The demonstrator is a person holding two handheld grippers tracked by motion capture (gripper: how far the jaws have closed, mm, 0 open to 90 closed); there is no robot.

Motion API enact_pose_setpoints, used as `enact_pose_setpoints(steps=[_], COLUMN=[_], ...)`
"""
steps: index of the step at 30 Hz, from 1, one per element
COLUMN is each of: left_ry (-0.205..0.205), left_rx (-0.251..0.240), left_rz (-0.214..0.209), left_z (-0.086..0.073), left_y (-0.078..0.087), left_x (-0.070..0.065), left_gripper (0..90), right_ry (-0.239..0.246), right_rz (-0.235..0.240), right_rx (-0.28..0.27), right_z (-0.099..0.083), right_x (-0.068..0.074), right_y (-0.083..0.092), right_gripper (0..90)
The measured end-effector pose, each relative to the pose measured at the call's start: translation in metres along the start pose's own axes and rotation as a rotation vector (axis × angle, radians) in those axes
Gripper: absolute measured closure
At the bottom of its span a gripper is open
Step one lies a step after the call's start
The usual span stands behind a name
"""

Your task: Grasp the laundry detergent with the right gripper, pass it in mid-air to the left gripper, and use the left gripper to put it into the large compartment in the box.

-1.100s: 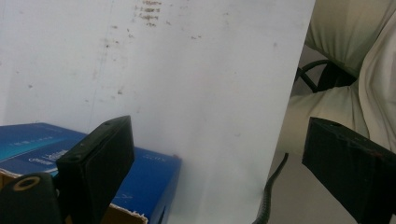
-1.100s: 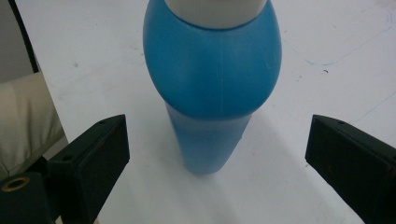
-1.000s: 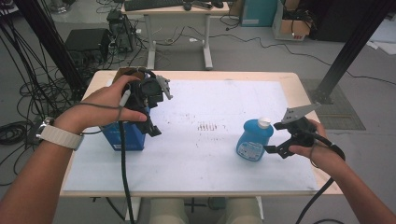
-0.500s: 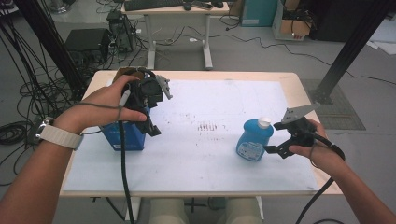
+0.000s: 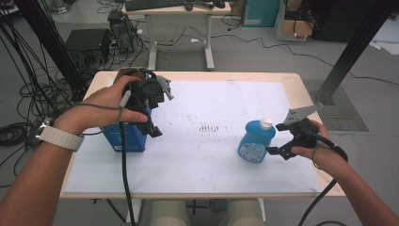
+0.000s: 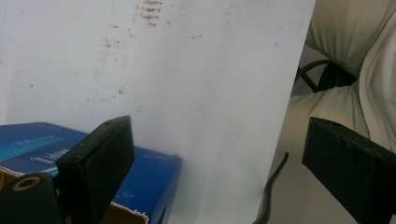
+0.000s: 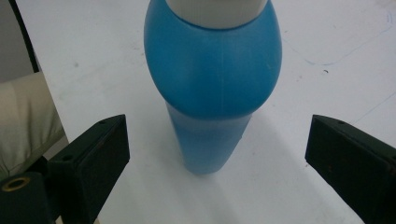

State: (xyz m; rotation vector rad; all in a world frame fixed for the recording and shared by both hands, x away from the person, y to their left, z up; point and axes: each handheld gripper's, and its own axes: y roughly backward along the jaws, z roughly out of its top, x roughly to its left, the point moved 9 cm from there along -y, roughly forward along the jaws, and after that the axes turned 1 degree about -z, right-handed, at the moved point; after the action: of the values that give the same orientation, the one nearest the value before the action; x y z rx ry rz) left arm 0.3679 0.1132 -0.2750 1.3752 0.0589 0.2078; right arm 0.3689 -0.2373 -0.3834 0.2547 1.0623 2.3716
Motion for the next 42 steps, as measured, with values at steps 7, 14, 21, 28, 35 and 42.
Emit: enact_pose_setpoints(steps=[7,14,21,28,35,42], left_ry=[0.001,0.001,0.001,0.003,0.004,0.002], left_rx=[0.001,0.002,0.001,0.000,0.003,0.001], left_rz=[0.000,0.000,-0.001,-0.001,-0.002,-0.002], left_z=[-0.0008,-0.0008,-0.0007,-0.0007,-0.0011,-0.0014], left_y=[-0.0006,-0.0006,-0.0005,-0.0009,-0.0012,-0.0007], left_x=[0.0003,0.0003,0.0003,0.0006,0.0004,0.0006], left_gripper=[9.6,9.6,9.6,9.6,9.6,9.6], right_ry=[-0.013,-0.007,-0.003,-0.016,0.010,0.000], right_rz=[-0.002,0.002,0.003,0.000,0.004,0.001], right_rx=[-0.001,0.004,0.004,0.005,0.005,0.000], right_z=[-0.0002,0.0001,0.0002,-0.0004,-0.0011,0.0000], right_x=[0.0004,0.0006,0.0004,0.0005,-0.0010,-0.0002], right_y=[-0.0003,-0.0002,-0.0001,-0.0002,0.0001,-0.0002], right_gripper=[6.4,6.4,6.4,6.3,6.4,6.4])
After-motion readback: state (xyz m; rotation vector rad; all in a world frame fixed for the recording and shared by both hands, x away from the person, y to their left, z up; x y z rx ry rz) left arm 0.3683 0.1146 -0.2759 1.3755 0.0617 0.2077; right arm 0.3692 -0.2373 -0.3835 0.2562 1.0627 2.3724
